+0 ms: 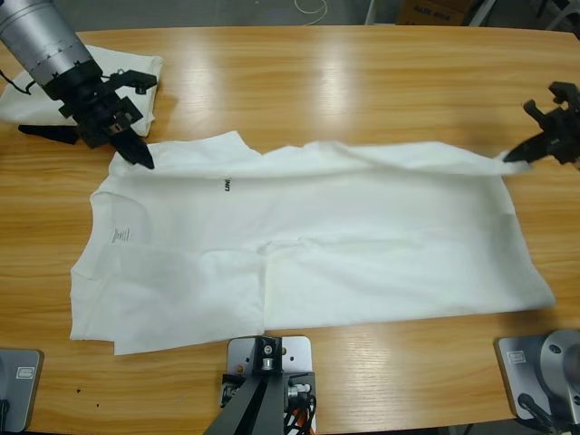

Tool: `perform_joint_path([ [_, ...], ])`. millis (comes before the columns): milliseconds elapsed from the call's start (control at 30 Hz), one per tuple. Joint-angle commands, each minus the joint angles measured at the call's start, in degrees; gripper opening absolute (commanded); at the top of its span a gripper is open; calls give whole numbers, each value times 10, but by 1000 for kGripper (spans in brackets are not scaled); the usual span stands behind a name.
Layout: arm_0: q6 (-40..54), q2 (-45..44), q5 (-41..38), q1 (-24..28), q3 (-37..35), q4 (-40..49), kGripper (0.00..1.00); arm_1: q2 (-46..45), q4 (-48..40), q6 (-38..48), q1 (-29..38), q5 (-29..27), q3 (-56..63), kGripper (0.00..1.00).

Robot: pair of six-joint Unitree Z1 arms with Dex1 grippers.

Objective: Fold clothes

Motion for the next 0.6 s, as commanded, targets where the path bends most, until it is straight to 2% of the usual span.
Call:
perform_joint_path([
  [33,-10,-61,68,-45,90,-35,0,-32,42,1,-38,-12,30,0],
  [333,-56,-98,88,-89,239,-148,0,-50,75,7,-38,-45,54,0],
  [600,-114,-87,78,-123,243,-176,0,-21,53,-1,-38,-46,48,0],
])
